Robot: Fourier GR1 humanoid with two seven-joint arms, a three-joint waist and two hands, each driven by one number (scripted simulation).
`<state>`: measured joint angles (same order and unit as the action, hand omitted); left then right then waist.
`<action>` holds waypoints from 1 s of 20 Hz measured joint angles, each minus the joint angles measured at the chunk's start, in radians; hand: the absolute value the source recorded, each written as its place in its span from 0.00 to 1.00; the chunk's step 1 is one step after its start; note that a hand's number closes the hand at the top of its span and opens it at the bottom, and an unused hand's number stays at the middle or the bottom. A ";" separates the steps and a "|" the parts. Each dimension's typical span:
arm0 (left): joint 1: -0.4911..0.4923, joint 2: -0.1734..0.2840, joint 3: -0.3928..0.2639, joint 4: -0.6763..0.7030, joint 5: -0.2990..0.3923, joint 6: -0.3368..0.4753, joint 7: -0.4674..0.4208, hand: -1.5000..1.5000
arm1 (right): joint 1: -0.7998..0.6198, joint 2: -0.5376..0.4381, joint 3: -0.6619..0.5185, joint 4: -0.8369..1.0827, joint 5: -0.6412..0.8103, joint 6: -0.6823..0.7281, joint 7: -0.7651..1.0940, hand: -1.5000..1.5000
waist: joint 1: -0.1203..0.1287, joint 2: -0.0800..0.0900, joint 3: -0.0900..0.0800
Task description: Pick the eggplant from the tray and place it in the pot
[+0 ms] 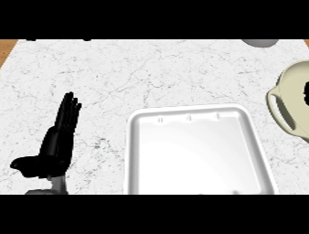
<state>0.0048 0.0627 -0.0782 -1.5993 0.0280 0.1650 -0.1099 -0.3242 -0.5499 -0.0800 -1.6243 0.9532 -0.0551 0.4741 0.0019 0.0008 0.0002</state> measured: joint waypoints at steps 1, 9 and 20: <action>-0.016 0.005 0.012 0.014 0.008 -0.007 0.001 0.50 | -0.006 -0.004 -0.017 0.047 -0.004 -0.020 -0.031 1.00 | 0.001 0.000 0.000; -0.014 -0.012 0.010 0.043 -0.010 -0.002 -0.029 0.50 | -0.071 -0.084 -0.154 0.385 -0.106 -0.049 -0.288 1.00 | 0.006 0.002 0.000; -0.009 -0.010 0.004 0.013 -0.015 -0.015 -0.009 0.50 | -0.193 -0.139 -0.211 0.903 -0.104 -0.060 -0.455 0.00 | 0.021 0.007 0.001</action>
<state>-0.0043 0.0526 -0.0745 -1.5860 0.0132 0.1502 -0.1190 -0.5171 -0.6889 -0.2905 -0.7217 0.8491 -0.1154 0.0194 0.0231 0.0078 0.0014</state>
